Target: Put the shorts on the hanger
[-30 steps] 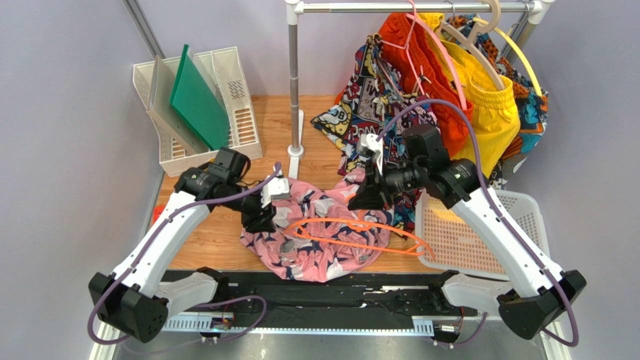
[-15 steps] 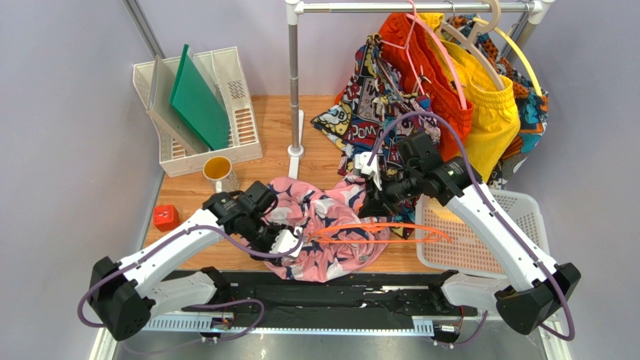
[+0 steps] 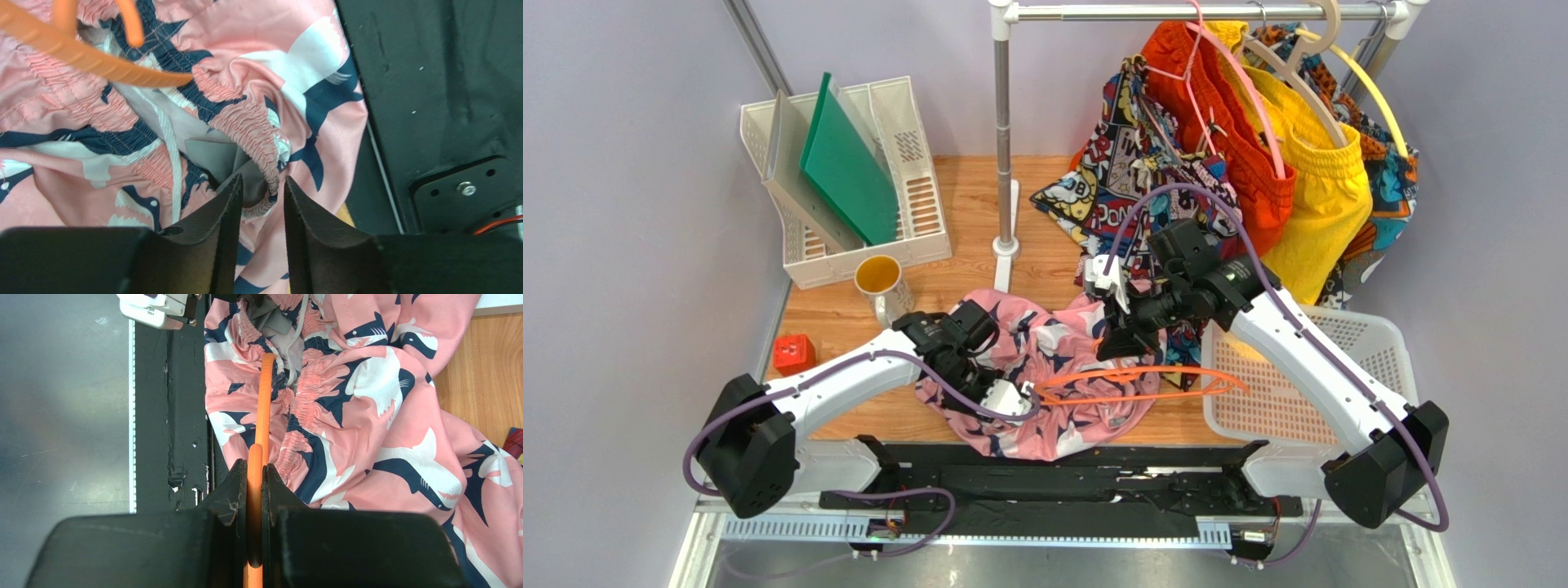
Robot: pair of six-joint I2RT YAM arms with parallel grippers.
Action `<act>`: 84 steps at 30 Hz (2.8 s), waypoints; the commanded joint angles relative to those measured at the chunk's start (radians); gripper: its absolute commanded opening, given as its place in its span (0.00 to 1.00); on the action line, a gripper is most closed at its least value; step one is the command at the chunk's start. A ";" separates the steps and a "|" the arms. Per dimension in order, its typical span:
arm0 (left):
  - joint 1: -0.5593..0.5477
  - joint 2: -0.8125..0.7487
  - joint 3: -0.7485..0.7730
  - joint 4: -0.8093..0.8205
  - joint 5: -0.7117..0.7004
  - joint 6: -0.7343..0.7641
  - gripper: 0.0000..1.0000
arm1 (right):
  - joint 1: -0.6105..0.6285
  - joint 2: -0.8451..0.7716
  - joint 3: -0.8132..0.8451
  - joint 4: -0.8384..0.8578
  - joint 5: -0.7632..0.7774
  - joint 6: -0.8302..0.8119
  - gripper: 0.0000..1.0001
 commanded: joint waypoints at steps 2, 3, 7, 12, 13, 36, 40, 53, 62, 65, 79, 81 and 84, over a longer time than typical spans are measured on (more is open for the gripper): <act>-0.005 -0.008 -0.013 0.024 -0.060 0.068 0.33 | 0.014 0.022 0.034 0.015 -0.048 -0.048 0.00; -0.005 -0.009 -0.017 0.012 -0.068 0.088 0.29 | 0.014 0.024 0.040 0.014 -0.054 -0.048 0.00; -0.008 -0.099 -0.002 -0.012 -0.025 0.105 0.00 | 0.012 0.025 0.089 0.026 -0.071 -0.045 0.00; -0.042 -0.218 0.047 -0.061 -0.007 0.141 0.00 | 0.012 0.025 0.165 0.043 -0.143 0.029 0.00; -0.049 -0.242 0.054 -0.075 -0.007 0.151 0.00 | 0.012 0.019 0.171 0.042 -0.151 0.034 0.00; -0.080 -0.275 0.236 -0.160 -0.011 0.208 0.00 | 0.104 0.073 0.123 0.152 -0.119 -0.013 0.00; -0.094 -0.296 0.236 -0.213 -0.028 0.251 0.00 | 0.103 0.097 0.180 0.158 -0.087 -0.023 0.00; -0.097 -0.316 0.167 -0.236 -0.077 0.335 0.00 | 0.092 0.010 0.264 -0.208 -0.077 -0.267 0.00; -0.098 -0.307 0.188 -0.236 -0.062 0.342 0.00 | 0.090 0.016 0.304 -0.132 -0.063 -0.261 0.00; -0.099 -0.305 0.200 -0.239 -0.059 0.325 0.00 | 0.092 0.041 0.314 -0.129 -0.070 -0.276 0.00; -0.108 -0.244 0.320 -0.236 0.000 0.210 0.00 | 0.129 0.093 0.214 0.092 -0.099 -0.187 0.00; -0.108 -0.221 0.335 -0.217 -0.005 0.164 0.00 | 0.130 0.090 0.200 0.117 -0.111 -0.145 0.00; -0.109 -0.189 0.364 -0.190 -0.016 0.072 0.00 | 0.129 0.077 0.174 0.143 -0.122 -0.082 0.00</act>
